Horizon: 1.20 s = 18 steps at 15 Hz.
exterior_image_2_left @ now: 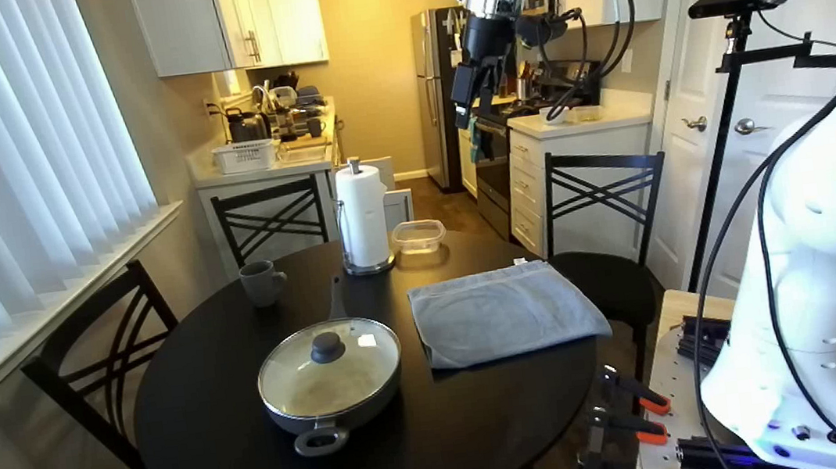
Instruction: Remove the glass lid from the grey pan and put it on the blue towel on the table
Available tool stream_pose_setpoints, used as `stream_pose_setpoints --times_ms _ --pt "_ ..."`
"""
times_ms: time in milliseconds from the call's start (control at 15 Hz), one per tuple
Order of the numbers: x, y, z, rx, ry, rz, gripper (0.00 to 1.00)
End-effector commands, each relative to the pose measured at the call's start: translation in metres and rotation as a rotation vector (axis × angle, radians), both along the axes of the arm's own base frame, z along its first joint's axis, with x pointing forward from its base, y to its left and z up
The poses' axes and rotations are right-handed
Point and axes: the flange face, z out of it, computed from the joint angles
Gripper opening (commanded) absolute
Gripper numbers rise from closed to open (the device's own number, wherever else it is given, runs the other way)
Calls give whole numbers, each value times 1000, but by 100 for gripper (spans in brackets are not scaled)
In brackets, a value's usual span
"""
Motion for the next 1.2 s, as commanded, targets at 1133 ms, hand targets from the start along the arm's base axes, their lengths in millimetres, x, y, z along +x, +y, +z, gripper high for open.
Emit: stream_pose_setpoints --times_ms 1133 --pt "223 218 -224 -118 233 709 100"
